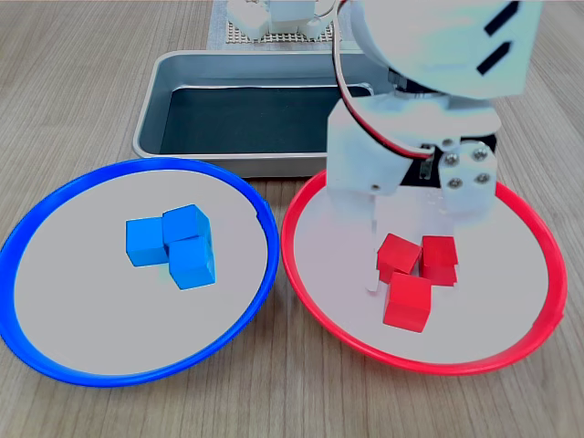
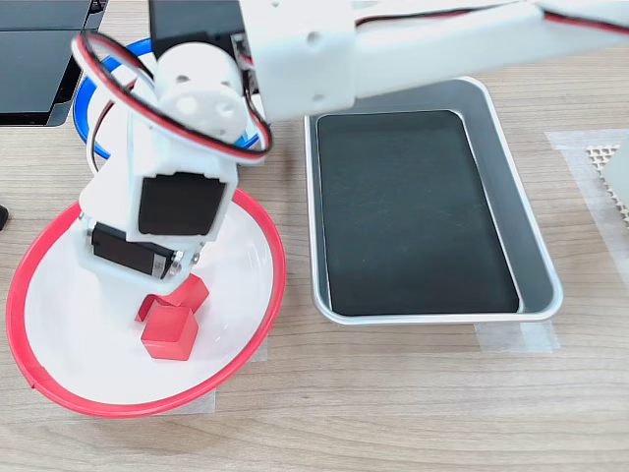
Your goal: Relocate any misplaced blocks to their matching dishes.
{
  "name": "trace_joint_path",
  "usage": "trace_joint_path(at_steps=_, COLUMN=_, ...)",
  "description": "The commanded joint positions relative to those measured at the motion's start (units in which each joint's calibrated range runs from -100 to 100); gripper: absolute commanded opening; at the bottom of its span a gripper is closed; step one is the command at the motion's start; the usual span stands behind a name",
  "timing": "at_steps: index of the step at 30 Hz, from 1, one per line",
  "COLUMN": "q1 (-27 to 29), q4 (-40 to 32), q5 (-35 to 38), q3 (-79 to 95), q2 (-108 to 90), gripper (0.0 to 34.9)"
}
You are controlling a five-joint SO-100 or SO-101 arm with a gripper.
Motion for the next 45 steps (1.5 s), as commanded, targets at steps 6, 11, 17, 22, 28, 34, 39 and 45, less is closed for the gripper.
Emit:
trace_joint_path(at_steps=6, q1=3.01, q4=-1.68, q5=0.15, q3=9.30, q2=-18.28, gripper=16.7)
trace_joint_path(at_steps=11, q1=4.14, q4=-16.12, q5=-2.39, q3=31.88, q2=-34.91, gripper=0.3)
trace_joint_path(at_steps=17, q1=4.80, q4=-33.87, q5=-15.82, q3=61.28, q2=-55.20, gripper=0.3)
trace_joint_path(at_steps=22, q1=4.52, q4=-37.01, q5=-26.52, q3=76.66, q2=-69.87, gripper=0.3)
trace_joint_path(at_steps=28, q1=6.02, q4=-35.52, q5=-35.16, q3=91.41, q2=-88.30, gripper=0.3)
trace_joint_path(at_steps=34, q1=8.94, q4=-31.39, q5=-36.39, q3=107.98, q2=-109.96, gripper=0.3)
trace_joint_path(at_steps=39, q1=10.16, q4=-27.02, q5=-35.60, q3=121.63, q2=-126.59, gripper=0.3)
trace_joint_path(at_steps=45, q1=9.41, q4=-18.35, q5=-35.56, q3=129.10, q2=-139.64, gripper=0.3)
